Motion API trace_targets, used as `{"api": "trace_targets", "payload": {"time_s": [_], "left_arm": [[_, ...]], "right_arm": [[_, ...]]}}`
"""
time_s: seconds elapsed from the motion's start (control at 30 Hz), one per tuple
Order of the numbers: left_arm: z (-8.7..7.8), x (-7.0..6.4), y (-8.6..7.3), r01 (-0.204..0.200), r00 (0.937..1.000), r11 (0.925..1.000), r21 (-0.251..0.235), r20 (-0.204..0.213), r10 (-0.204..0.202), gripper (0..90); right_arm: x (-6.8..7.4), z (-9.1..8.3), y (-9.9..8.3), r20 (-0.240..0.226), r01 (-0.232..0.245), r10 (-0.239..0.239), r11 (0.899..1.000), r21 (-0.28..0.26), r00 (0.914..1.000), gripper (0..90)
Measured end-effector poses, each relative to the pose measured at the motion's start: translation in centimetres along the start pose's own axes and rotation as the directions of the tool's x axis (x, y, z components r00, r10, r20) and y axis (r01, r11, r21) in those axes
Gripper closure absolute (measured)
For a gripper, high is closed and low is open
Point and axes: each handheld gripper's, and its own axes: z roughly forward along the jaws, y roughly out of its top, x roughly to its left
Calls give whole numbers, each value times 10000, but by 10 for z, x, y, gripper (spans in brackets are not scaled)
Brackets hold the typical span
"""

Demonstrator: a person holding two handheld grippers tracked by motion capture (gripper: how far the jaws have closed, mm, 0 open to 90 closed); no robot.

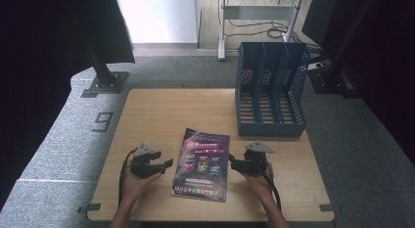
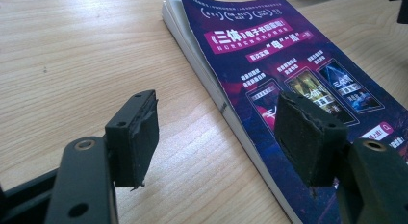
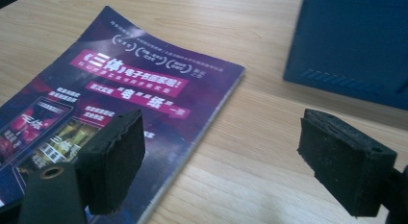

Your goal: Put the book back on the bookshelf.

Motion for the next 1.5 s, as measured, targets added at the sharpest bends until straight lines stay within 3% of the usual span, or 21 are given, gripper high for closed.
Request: {"api": "trace_targets", "payload": {"time_s": [0.13, 0.7, 1.5], "left_arm": [[1, -2, 0, -8, 10000, 10000, 7, 46, 8, 326], [4, -3, -1, -81, 10000, 9999, 112, 50, 80, 329], [14, -11, -2, -296, 9993, 9992, 251, 251, 290, 324]], "right_arm": [[7, 5, 2, -301, -143, 142, 9999, -29, 9994, 167], [37, 35, 13, -731, 238, -232, 9997, 80, 9971, 178], [46, 55, -6, -1004, 291, -205, 9960, 842, 9947, 171]]}}
